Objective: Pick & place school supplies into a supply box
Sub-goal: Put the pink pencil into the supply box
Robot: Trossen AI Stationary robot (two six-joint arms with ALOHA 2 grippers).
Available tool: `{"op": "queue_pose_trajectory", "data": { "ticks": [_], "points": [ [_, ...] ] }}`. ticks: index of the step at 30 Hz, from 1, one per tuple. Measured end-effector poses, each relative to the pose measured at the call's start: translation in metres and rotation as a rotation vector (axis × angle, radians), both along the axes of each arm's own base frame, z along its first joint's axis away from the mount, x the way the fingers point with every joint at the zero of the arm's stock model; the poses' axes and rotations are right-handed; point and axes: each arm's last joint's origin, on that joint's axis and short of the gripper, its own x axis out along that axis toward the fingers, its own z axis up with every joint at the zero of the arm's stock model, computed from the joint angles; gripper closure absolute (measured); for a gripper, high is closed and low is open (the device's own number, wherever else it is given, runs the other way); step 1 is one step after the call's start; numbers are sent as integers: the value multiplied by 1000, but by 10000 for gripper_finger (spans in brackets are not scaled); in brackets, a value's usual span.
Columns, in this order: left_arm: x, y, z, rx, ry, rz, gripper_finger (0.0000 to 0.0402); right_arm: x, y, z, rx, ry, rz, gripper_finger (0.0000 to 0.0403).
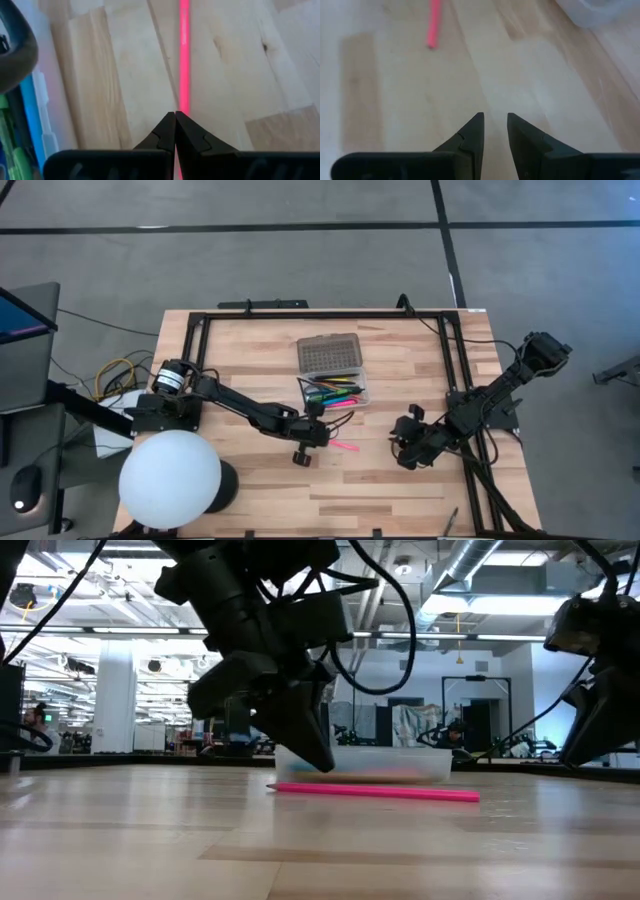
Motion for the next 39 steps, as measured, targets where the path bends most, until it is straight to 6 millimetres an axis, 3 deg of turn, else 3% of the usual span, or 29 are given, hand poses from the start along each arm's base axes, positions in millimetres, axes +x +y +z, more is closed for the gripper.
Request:
{"op": "queue_pose_trajectory", "data": {
  "ticks": [10, 17, 29, 39],
  "points": [
    [-5, 3, -4, -83, 78, 10, 400, 28, 17, 17, -40, -315, 190, 327],
    [-7, 5, -6, -78, 106, 42, 401, 52, 14, -21, -146, -261, 235, 327],
    [-7, 5, -6, -83, 108, 56, 401, 95, 6, -35, -113, -277, 231, 322],
    [-8, 5, -6, -89, 108, 62, 401, 110, 3, -47, -45, -180, 292, 287]
  ]
}}
